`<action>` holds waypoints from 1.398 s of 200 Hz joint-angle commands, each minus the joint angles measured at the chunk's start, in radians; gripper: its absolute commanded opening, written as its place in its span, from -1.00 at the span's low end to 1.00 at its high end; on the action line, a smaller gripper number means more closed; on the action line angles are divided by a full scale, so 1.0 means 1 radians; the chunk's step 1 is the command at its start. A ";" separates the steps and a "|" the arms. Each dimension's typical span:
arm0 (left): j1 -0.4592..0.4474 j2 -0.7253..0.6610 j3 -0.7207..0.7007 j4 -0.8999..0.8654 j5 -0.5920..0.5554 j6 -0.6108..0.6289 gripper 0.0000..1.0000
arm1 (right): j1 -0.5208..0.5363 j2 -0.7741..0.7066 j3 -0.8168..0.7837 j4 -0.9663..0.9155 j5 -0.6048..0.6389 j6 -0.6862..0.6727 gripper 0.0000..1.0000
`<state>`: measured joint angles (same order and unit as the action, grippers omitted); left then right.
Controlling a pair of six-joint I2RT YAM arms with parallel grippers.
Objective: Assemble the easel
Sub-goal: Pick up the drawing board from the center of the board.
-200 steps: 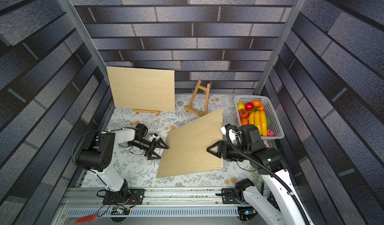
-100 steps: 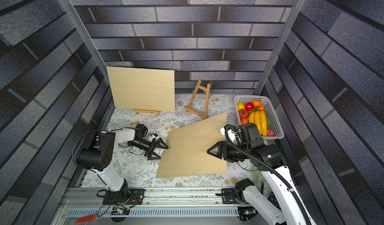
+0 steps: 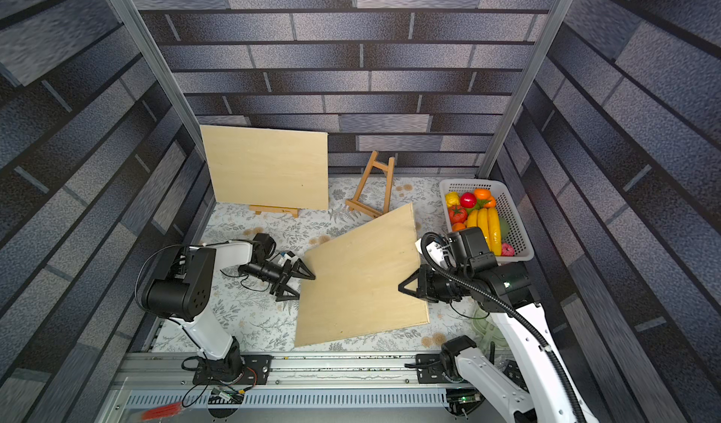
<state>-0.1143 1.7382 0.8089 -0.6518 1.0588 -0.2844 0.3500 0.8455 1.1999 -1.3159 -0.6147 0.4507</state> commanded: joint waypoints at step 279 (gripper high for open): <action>0.249 -0.220 -0.030 0.254 0.061 -0.314 1.00 | -0.169 -0.050 0.110 0.423 0.176 0.144 -1.00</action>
<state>0.1471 1.5398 0.7856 -0.4221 1.0962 -0.5705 0.1883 0.8108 1.2118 -1.0557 -0.4080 0.6422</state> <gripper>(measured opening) 0.999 0.099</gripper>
